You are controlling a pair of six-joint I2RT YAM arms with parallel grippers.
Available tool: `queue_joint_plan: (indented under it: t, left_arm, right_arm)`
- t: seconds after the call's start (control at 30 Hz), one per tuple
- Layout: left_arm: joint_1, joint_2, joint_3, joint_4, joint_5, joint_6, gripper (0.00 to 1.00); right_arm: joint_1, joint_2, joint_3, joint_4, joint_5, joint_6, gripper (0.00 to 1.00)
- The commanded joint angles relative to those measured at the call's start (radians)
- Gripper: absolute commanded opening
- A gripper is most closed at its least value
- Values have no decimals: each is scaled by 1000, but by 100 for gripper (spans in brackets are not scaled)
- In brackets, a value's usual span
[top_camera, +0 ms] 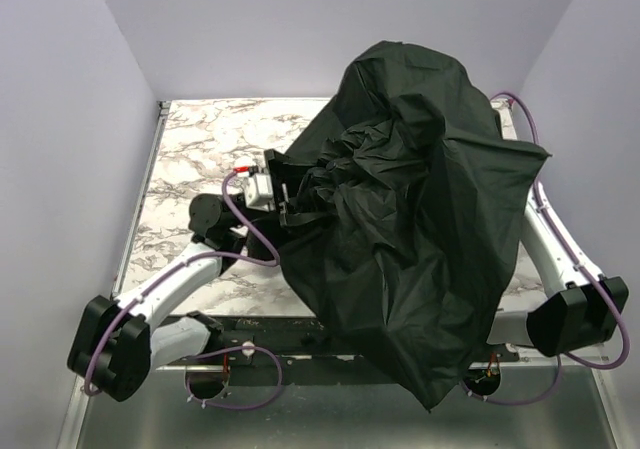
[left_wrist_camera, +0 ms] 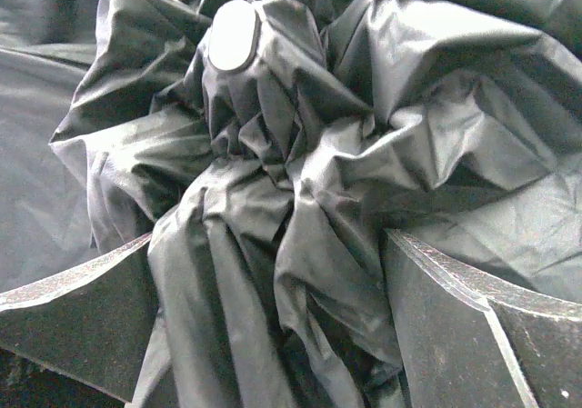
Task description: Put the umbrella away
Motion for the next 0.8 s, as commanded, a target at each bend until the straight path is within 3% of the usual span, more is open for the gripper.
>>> queue_joint_plan:
  t: [0.0,0.07,0.13,0.17,0.3,0.33,0.37,0.4,0.5,0.57,0.63,0.77]
  left_arm:
    - [-56,83,83,254,-19,-141,92]
    - [-77,115,118,255,-8,-166,81]
    - [-91,148,157,254,12,-197,62]
    - [-93,165,172,256,21,-216,57]
    - [-101,189,184,271,3,-238,48]
    - [-103,190,187,257,-10,-230,36]
    - [-105,194,195,231,-26,-231,15]
    - [-109,203,206,211,-40,-240,2]
    - [-139,243,227,229,-39,-260,0]
    - [-164,266,233,247,-55,-260,7]
    - [-190,294,248,255,-65,-260,8]
    - [-227,354,299,280,-72,-288,0]
  right_arm:
    - [11,-37,-35,93,-67,70,0]
    - [13,-41,-54,117,-64,89,0]
    - [14,-46,-72,133,-56,101,0]
    - [15,-49,-84,141,-53,108,0]
    - [16,-65,-111,160,-22,127,0]
    - [17,-66,-116,163,-13,130,0]
    - [20,-67,-124,170,-4,138,0]
    - [25,-67,-134,192,5,159,0]
    - [41,-64,-145,225,35,196,0]
    - [53,-61,-149,263,71,243,0]
    - [63,-55,-154,280,107,262,0]
    - [79,-47,-186,329,159,315,0]
